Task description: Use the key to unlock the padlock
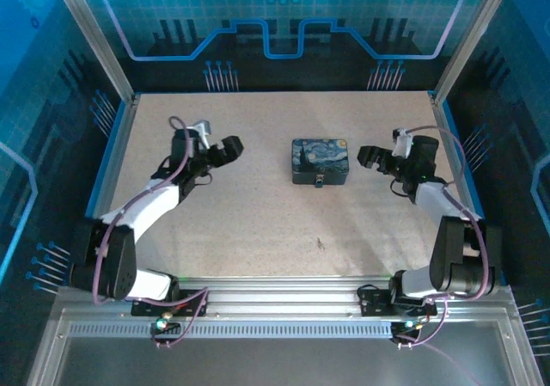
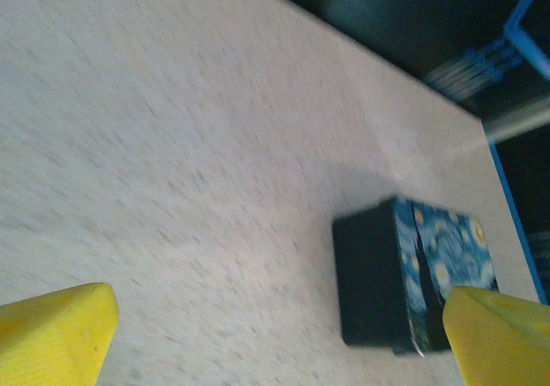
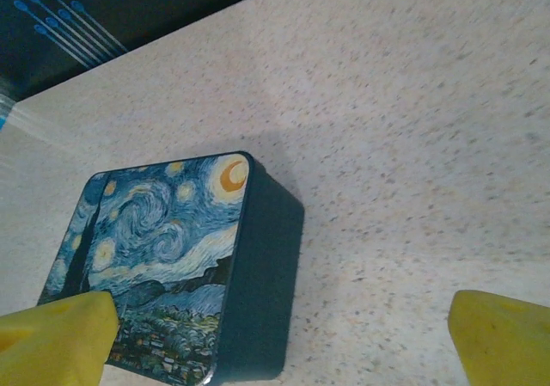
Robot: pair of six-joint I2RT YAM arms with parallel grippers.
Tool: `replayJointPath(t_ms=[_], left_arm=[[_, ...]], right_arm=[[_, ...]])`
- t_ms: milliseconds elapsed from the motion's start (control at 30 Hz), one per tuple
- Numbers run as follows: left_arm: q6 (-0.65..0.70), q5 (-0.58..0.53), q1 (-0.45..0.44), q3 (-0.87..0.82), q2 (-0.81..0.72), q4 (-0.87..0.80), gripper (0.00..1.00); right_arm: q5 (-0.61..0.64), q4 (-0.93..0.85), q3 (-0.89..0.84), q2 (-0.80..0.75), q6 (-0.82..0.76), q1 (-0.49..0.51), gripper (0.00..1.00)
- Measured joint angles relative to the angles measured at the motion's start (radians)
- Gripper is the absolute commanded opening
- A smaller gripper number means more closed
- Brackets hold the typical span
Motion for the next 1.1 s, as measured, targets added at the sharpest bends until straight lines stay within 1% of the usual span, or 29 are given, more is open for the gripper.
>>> replayJointPath(t_ms=[100, 233, 433, 500, 600, 733, 867, 1000, 1100], left_arm=[[-0.035, 0.060, -0.080, 0.092, 0.131, -0.021, 0.94], [-0.058, 0.121, -0.165, 0.218, 0.280, -0.028, 0.92], [-0.094, 0.175, -0.237, 0.353, 0.444, -0.027, 0.88], [-0.102, 0.192, -0.250, 0.392, 0.491, -0.027, 0.86], [-0.111, 0.216, -0.269, 0.436, 0.549, -0.026, 0.81], [-0.128, 0.248, -0.283, 0.473, 0.600, -0.026, 0.75], [-0.130, 0.259, -0.285, 0.489, 0.619, -0.027, 0.73], [-0.127, 0.259, -0.284, 0.496, 0.619, -0.041, 0.70], [-0.126, 0.259, -0.284, 0.496, 0.619, -0.050, 0.69]], right_arm=[[-0.030, 0.002, 0.027, 0.077, 0.024, 0.010, 1.00], [-0.055, 0.002, 0.080, 0.179, 0.038, 0.049, 1.00], [-0.072, 0.000, 0.135, 0.273, 0.046, 0.103, 0.99], [-0.079, 0.002, 0.150, 0.290, 0.048, 0.115, 0.97], [-0.097, 0.003, 0.169, 0.309, 0.052, 0.130, 0.96], [-0.113, 0.002, 0.181, 0.329, 0.052, 0.148, 0.95], [-0.133, -0.001, 0.186, 0.332, 0.048, 0.163, 0.91], [-0.133, -0.006, 0.194, 0.335, 0.043, 0.169, 0.91], [-0.130, -0.008, 0.194, 0.335, 0.041, 0.174, 0.90]])
